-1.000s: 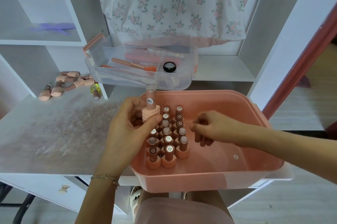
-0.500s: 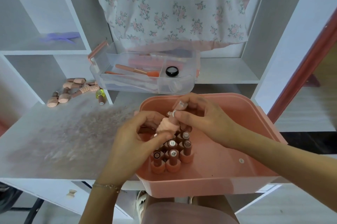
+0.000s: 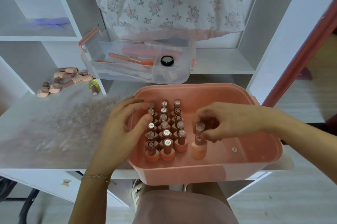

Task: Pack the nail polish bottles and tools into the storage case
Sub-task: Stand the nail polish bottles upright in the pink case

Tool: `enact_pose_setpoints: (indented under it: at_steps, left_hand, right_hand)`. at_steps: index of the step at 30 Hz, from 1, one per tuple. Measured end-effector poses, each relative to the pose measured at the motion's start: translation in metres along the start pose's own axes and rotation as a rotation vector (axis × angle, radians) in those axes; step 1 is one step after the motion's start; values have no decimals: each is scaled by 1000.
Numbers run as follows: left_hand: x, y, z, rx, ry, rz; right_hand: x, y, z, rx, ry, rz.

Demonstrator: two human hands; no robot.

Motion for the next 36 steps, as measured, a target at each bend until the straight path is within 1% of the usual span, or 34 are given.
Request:
enact_pose_setpoints:
  at_steps: [4, 7, 9, 12, 20, 26, 29, 36]
  left_hand:
    - [-1, 5, 8, 90, -90, 65]
    - [-9, 3, 16, -8, -219, -25]
    - [-14, 3, 20, -120, -307, -108]
    - [-18, 3, 26, -227, -379, -184]
    - [-19, 3, 30, -253, -388, -197]
    - [-18, 4, 28, -252, -377, -190]
    - [-18, 3, 28, -257, -374, -192]
    - [-17, 4, 28, -249, -360, -177]
  right_hand:
    - [8, 22, -3, -193, 40, -12]
    - [10, 31, -4, -298, 35, -33]
    - [11, 33, -6, -308, 24, -48]
    - [11, 33, -7, -299, 10, -53]
    - [5, 33, -3, -246, -67, -85]
    - [6, 32, 1, -298, -101, -68]
    - [6, 33, 2, -311, -100, -79]
    - [6, 32, 10, -372, -180, -130]
Point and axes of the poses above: each hand's wrist, its own x-axis towards the middle knuckle, its own y-axis out of the palm, z = x × y, the point moved 6 cm from there along x, towards the middle knuckle, and after that the axes turned 11 degrees about y, right-handed, at the moved point
